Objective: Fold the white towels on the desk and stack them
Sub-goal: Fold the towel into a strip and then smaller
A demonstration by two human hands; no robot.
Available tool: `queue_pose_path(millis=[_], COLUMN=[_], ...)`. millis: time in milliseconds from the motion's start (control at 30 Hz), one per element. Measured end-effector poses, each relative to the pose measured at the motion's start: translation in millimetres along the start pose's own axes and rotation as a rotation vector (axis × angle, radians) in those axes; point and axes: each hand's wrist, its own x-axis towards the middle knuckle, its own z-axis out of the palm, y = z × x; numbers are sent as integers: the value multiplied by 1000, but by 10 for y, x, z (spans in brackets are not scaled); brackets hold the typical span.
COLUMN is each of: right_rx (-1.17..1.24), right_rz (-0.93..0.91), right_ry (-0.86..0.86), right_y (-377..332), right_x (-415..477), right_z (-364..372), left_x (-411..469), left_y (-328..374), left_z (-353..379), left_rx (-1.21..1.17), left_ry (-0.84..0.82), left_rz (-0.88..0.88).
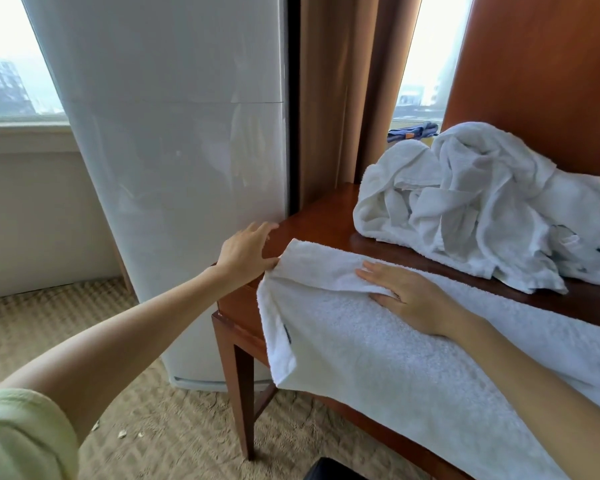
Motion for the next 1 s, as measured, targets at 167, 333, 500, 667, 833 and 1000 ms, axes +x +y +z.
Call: queue_pose_path(millis=[167,333,500,667,833,1000], right_rx=[-93,-85,-195,-221,-233,-348], right_rz=[-110,-147,-290,-281,-159,-47], right_ry=[140,189,386,293,75,-159], right_y=[-38,-91,-178,-237,-247,-412], right_x=[-49,-66,-103,-125,-137,-144], right_z=[1,-19,-77,-64,-74,-81], left_x=[-56,-203,-438,-576,-470,-317], left_y=[136,212,308,301,394,558], left_z=[-87,-121,-4,29,-1,19], left_rx=[114,116,101,51,209,370], left_ry=[-190,-270,-72,72,-85,-397], left_rz=[583,583,489,478,291,400])
